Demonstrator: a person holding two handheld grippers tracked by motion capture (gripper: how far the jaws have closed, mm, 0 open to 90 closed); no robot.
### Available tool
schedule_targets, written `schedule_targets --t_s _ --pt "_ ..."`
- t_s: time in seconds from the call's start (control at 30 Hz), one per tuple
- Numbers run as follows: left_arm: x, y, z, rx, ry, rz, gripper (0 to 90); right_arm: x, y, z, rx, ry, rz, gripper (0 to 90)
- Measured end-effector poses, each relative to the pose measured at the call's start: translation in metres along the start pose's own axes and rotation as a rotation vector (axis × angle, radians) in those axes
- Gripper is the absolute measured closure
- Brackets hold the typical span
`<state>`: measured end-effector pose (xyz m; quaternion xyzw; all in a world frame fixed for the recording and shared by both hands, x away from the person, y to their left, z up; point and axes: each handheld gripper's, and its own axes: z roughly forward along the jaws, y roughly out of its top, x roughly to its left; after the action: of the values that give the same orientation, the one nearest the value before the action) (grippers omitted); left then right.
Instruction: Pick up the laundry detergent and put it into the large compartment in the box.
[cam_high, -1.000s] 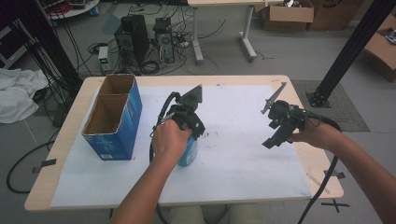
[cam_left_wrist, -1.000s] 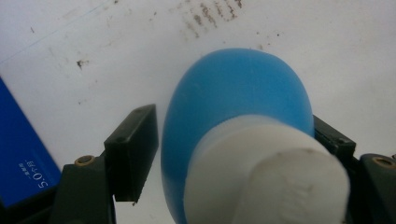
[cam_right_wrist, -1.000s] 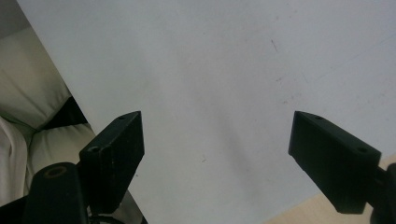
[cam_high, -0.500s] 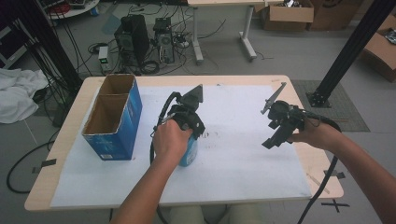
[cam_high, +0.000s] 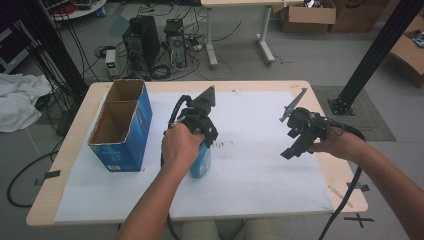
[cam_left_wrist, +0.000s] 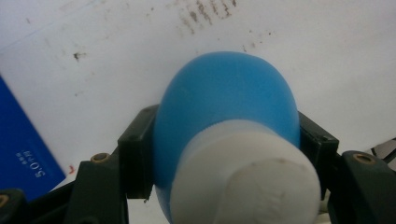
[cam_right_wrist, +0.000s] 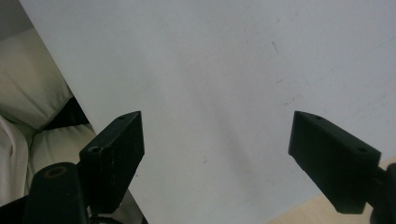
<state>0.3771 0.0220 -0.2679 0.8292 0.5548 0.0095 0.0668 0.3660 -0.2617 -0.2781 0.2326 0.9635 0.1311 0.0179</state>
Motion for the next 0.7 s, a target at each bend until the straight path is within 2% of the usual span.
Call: schedule_targets --t_s 0.07,0.1,0.13,0.17,0.2,0.23,0.27,0.3,0.33,0.6,0.7 --pt "0.001 0.001 -0.006 -0.005 0.002 -0.001 37.5 -0.001 -0.001 -0.001 0.003 -0.001 0.002 18.3" --pt "0.003 0.002 -0.020 -0.020 0.008 -0.011 37.5 -0.001 -0.001 -0.001 0.001 -0.001 0.004 18.3" --pt "0.003 0.002 -0.020 -0.020 0.008 -0.011 37.5 -0.002 -0.002 -0.001 0.002 -0.001 0.005 18.3" --pt "0.006 0.003 -0.036 -0.036 0.020 -0.014 37.5 -0.002 -0.002 -0.001 0.002 -0.001 0.007 18.3" --pt "0.008 0.003 -0.045 -0.041 0.024 -0.019 37.6 -0.002 -0.002 -0.001 -0.001 -0.001 0.005 18.3" --pt "0.008 0.003 -0.045 -0.041 0.024 -0.019 37.6 -0.002 -0.002 -0.001 -0.001 -0.001 0.005 18.3" --pt "0.010 0.004 -0.053 -0.048 0.026 -0.025 37.6 -0.002 -0.003 -0.001 0.001 -0.001 0.005 18.3" --pt "0.015 0.005 -0.069 -0.059 0.030 -0.039 37.6 -0.003 -0.003 -0.001 0.000 -0.001 0.002 18.3" --pt "0.015 0.005 -0.069 -0.059 0.030 -0.039 37.6 -0.003 -0.003 -0.001 0.000 -0.001 0.002 18.3" --pt "0.041 0.004 -0.134 -0.121 0.076 -0.093 37.6 -0.005 -0.005 -0.001 0.001 0.003 0.009 18.3" --pt "0.053 0.001 -0.152 -0.148 0.089 -0.122 37.7 -0.006 -0.007 0.000 0.005 0.004 0.015 18.3"
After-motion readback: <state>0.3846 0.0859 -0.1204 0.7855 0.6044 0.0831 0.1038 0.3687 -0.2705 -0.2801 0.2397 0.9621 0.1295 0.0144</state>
